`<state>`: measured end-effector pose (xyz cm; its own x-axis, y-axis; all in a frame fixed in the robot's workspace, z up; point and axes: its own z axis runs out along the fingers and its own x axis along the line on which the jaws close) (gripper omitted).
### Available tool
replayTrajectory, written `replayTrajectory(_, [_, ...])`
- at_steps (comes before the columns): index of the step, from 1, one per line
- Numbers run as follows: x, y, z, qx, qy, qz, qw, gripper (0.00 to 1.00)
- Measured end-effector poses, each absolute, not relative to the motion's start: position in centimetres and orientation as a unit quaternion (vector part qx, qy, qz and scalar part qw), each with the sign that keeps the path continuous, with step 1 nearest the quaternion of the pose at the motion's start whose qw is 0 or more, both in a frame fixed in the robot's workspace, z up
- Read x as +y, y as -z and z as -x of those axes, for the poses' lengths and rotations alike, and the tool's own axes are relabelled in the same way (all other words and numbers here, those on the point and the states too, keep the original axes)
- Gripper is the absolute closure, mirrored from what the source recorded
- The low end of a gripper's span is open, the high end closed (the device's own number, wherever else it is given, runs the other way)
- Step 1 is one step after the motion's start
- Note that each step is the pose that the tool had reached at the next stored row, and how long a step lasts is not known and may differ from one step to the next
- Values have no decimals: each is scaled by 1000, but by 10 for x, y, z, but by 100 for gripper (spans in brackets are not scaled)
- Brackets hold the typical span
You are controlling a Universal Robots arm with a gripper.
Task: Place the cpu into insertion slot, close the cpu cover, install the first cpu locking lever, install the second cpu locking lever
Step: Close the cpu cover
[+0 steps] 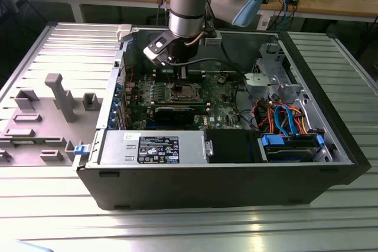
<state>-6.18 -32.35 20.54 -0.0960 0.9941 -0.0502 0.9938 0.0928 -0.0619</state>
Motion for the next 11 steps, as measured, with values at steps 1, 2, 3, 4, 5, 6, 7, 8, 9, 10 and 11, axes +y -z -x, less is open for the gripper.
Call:
replayTrajectory(1, [-324,-210,59,-739,-40,672,3,89])
replayTrajectory(2, [-324,-214,56,-739,-40,672,4,89])
replayTrajectory(3, [-324,-220,55,-739,-40,672,4,89])
replayTrajectory(4, [-324,-227,54,-739,-39,672,5,89])
replayTrajectory(5, [-324,-232,54,-739,-39,672,6,89])
replayTrajectory(6, [-324,-234,54,-739,-38,672,6,89])
replayTrajectory(7, [-324,-236,54,-739,-38,672,6,89])
replayTrajectory(8, [-324,-237,54,-739,-38,672,6,89])
replayTrajectory(9, [-324,-238,54,-739,-38,672,6,89])
replayTrajectory(10, [-324,-239,54,-739,-38,672,6,89])
replayTrajectory(11, [-324,-239,54,-739,-37,672,7,89])
